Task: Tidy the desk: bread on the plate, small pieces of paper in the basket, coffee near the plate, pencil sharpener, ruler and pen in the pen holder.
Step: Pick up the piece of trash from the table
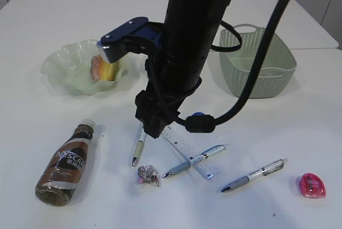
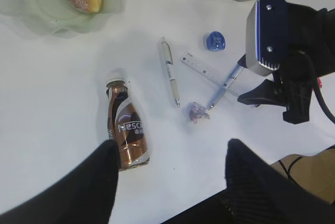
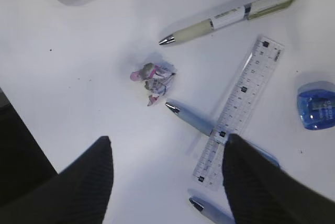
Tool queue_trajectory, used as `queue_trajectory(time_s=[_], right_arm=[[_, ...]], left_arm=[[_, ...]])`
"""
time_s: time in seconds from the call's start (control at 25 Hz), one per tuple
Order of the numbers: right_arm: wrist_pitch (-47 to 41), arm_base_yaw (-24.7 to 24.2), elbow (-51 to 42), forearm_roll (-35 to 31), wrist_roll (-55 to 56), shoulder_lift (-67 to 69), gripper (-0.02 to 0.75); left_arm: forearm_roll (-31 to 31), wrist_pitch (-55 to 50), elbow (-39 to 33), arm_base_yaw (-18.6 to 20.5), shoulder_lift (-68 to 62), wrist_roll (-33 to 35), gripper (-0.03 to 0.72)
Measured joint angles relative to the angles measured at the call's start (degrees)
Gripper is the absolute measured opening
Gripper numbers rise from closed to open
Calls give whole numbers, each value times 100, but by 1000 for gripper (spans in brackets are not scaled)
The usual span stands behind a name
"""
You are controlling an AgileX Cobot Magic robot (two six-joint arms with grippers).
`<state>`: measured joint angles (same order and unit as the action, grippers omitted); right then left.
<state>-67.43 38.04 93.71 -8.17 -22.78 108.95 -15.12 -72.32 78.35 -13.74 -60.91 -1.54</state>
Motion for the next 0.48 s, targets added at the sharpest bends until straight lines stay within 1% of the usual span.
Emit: queue_trajectory(time_s=[0.2,0.48], right_arm=[[334,50,-339,49,-133,0,512],[613,50,-385,57,-315,343,512]], left_arm=[[21,0,0,0,0,0,456],[21,0,0,0,0,0,456]])
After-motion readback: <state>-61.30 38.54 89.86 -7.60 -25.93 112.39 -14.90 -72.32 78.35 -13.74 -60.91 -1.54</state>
